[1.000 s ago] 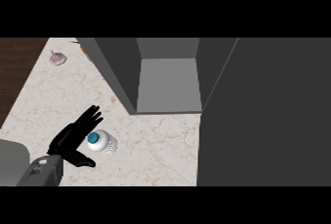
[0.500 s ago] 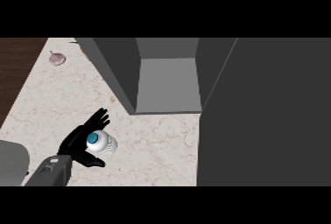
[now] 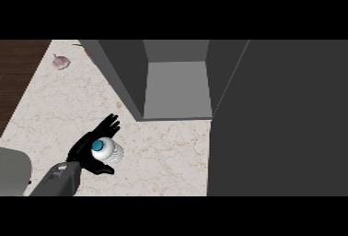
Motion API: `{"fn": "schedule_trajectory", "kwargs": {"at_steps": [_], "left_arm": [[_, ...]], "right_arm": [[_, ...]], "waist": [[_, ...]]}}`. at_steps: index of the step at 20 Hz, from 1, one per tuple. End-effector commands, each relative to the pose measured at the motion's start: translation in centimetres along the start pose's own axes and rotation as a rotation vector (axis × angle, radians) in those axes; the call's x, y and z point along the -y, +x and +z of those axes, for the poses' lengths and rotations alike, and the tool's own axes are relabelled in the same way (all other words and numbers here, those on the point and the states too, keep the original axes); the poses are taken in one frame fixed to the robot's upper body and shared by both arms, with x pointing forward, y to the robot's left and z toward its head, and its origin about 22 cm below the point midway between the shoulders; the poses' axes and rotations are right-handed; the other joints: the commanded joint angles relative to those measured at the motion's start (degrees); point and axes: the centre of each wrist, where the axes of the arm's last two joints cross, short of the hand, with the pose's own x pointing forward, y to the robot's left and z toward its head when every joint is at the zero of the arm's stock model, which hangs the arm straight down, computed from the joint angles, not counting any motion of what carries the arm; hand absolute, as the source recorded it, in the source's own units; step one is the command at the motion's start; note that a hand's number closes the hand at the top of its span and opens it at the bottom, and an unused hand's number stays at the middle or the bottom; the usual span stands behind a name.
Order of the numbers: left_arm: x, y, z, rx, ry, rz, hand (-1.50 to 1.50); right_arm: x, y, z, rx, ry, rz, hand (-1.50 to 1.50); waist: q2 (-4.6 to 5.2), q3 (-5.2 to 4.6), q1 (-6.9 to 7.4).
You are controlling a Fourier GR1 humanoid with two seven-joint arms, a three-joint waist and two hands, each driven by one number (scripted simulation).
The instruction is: Pick up the bottled water, place it into the cabinet and close the cabinet
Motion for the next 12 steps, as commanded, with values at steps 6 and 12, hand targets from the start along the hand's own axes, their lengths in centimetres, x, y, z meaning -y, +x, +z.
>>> {"fn": "schedule_trajectory", "kwargs": {"at_steps": [6, 12], "left_arm": [[2.9, -1.8, -1.9, 0.002, -0.163, 0.177, -1.5], [3.2, -2.7, -1.1, 0.021, -0.237, 0.174, -1.5]], "right_arm": [[-0.5, 1.3, 0.1, 0.002, -0.003, -0.014, -1.5], [-0.4, 0.1, 0.7, -0.031, 0.015, -0.018, -1.5]], "waist": [[0.26, -0.34, -0.42], [0.14, -0.33, -0.09]]}}
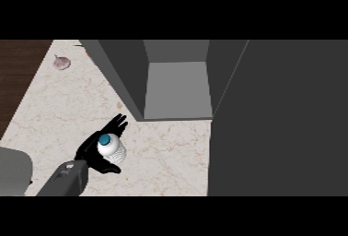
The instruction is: Pick up the bottled water, place it into the cabinet and close the cabinet
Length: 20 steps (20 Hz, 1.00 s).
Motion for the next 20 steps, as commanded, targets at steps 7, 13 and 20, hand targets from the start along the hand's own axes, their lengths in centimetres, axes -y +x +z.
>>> {"fn": "schedule_trajectory", "kwargs": {"at_steps": [7, 13, 20], "left_arm": [[3.2, -3.5, -0.8, 0.037, -0.18, 0.11, 1.5], [2.2, -3.5, 0.7, 0.172, 0.007, 0.101, 1.5], [-1.1, -2.2, 4.6, 0.415, 0.391, 0.108, 1.5]], "right_arm": [[-0.4, -1.1, -0.7, 0.0, 0.002, 0.017, -1.5], [0.6, -0.3, -0.2, -0.002, -0.013, 0.002, -1.5], [-0.7, -1.1, 0.0, -0.005, -0.028, -0.005, -1.5]], "waist": [[0.26, -0.51, 0.3], [0.27, -0.5, 0.65], [0.02, -0.44, 1.13]]}}
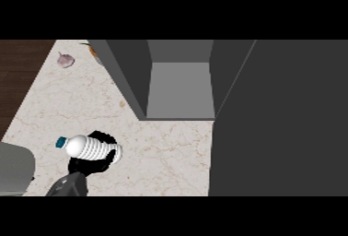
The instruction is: Pick up the bottled water, place it into the cabinet and close the cabinet
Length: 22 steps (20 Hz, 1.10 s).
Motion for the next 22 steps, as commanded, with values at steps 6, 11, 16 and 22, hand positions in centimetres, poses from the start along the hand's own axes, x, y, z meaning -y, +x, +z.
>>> {"fn": "schedule_trajectory", "kwargs": {"at_steps": [6, 11, 16, 22], "left_arm": [[-0.5, -0.6, 1.6, 0.187, 0.097, 0.117, 1.5], [-0.5, 0.1, 1.3, 0.164, 0.063, 0.131, 1.5], [0.6, 2.1, 0.2, 0.148, 0.027, 0.14, 1.5], [6.0, 2.1, -0.1, 0.121, -0.024, 0.097, 1.5]], "right_arm": [[0.8, 0.1, 0.0, 0.006, 0.007, 0.002, -1.5], [-0.3, 0.5, -0.2, -0.001, 0.014, 0.012, -1.5], [0.2, 0.7, 0.5, -0.007, 0.015, 0.004, -1.5], [-1.7, 0.2, -0.2, -0.016, -0.006, 0.002, -1.5]], "waist": [[0.02, 0.0, -0.23], [0.05, -0.01, -0.27], [-0.11, 0.05, -0.04], [-0.21, 0.07, 0.22]]}}
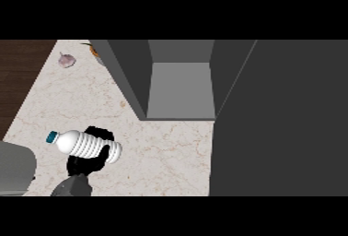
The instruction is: Pick up the bottled water, place it into the cabinet and close the cabinet
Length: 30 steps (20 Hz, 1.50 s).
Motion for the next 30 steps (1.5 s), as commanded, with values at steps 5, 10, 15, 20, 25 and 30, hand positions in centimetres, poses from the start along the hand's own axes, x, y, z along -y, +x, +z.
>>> {"fn": "schedule_trajectory", "kwargs": {"at_steps": [5, 10, 15, 20, 25, 30], "left_arm": [[6.3, 2.6, -2.0, 0.039, -0.056, -0.045, 1.5], [11.4, 3.4, -3.2, 0.046, -0.083, -0.08, 1.5], [16.1, 4.6, -6.6, 0.065, -0.096, -0.145, 1.5], [18.8, 7.2, -7.5, 0.051, -0.118, -0.163, 1.5], [22.7, 4.9, -10.2, 0.134, -0.11, -0.319, 1.5], [25.5, 7.3, -13.5, 0.143, -0.071, -0.395, 1.5]], "right_arm": [[-0.4, 0.4, -0.6, -0.011, 0.005, -0.015, -1.5], [0.6, -1.2, -0.9, -0.006, 0.007, -0.031, -1.5], [0.7, -2.0, 0.1, -0.014, 0.017, -0.032, -1.5], [-1.2, -1.0, -0.6, -0.006, 0.004, -0.039, -1.5], [0.2, -1.9, -2.1, -0.006, 0.011, -0.046, -1.5], [-1.0, -1.9, -0.7, -0.018, 0.039, -0.045, -1.5]], "waist": [[0.07, -0.03, -0.28], [0.15, -0.04, -0.36], [0.19, -0.04, -0.8], [0.16, -0.05, -0.5], [0.41, -0.05, -1.11], [0.39, -0.03, -1.94]]}}
